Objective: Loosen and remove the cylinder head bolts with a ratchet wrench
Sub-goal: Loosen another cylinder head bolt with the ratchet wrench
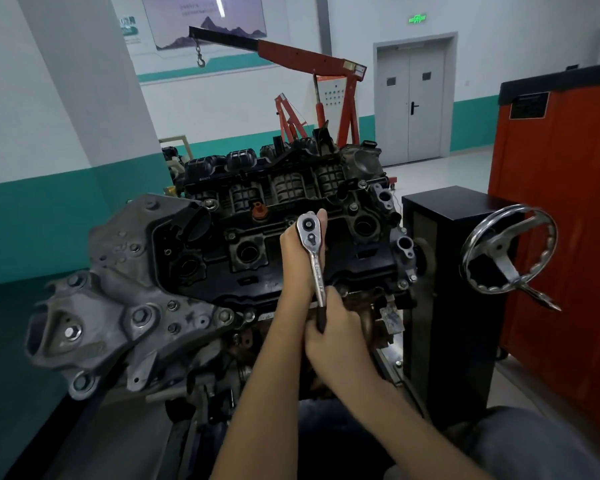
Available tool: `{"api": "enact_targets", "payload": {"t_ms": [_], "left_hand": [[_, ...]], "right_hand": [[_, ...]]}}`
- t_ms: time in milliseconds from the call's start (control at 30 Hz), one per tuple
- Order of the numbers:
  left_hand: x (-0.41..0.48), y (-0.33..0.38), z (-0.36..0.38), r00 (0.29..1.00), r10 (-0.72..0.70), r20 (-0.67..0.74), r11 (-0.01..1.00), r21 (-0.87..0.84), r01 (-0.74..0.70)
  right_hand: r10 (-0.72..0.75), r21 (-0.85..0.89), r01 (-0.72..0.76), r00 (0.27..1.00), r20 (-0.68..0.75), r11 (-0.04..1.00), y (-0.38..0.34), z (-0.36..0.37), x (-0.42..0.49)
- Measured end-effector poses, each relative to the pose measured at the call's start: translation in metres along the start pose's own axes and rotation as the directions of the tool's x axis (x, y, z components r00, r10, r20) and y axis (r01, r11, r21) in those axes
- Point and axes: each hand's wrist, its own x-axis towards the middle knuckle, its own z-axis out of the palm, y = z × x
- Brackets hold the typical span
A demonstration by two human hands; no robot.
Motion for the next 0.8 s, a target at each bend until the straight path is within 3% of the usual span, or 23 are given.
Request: {"api": "enact_targets", "payload": {"t_ms": [67, 200, 333, 400, 467, 533, 600, 700, 800], "left_hand": [[0.003, -0.001, -0.007, 0.997, -0.046, 0.062, 0.999, -0.009, 0.046], [0.006, -0.001, -0.012, 0.978, -0.039, 0.205, 0.999, 0.008, 0.038], [0.008, 0.0, -0.01, 0.983, -0.005, 0.183, 1.0, 0.009, 0.003], [0.005, -0.001, -0.01, 0.991, -0.018, 0.133, 0.999, -0.035, 0.023], [0.0, -0.003, -0.009, 0.996, -0.032, 0.084, 0.995, -0.089, 0.039], [-0.004, -0.003, -0.001, 0.998, -0.053, 0.03, 0.992, -0.111, 0.056], [-0.003, -0.002, 0.006, 0.997, -0.07, -0.022, 0.99, -0.127, 0.066], [0.0, 0.0, 0.002, 0.993, -0.121, -0.015, 0.982, -0.145, 0.117], [0.004, -0.001, -0.014, 0.992, -0.049, 0.113, 0.999, -0.005, 0.05]], "right_hand": [[0.0, -0.042, 0.002, 0.999, 0.049, 0.999, 0.002, -0.012, 0.005], [-0.076, -0.338, 0.177, 0.953, 0.292, 0.924, 0.012, -0.098, 0.04], [-0.141, -0.678, 0.453, 0.874, 0.464, 0.579, -0.008, -0.156, 0.103], [-0.196, -0.711, 0.482, 0.871, 0.45, 0.512, -0.014, -0.153, 0.108], [-0.196, -0.679, 0.402, 0.911, 0.362, 0.614, -0.004, -0.14, 0.089], [-0.145, -0.497, 0.246, 0.961, 0.234, 0.832, 0.01, -0.112, 0.052], [-0.084, -0.293, 0.115, 0.99, 0.118, 0.949, 0.013, -0.073, 0.021], [-0.041, -0.124, 0.047, 0.998, 0.054, 0.991, 0.003, -0.021, 0.005], [-0.037, -0.172, 0.055, 0.994, 0.103, 0.984, 0.004, -0.026, 0.012]]}}
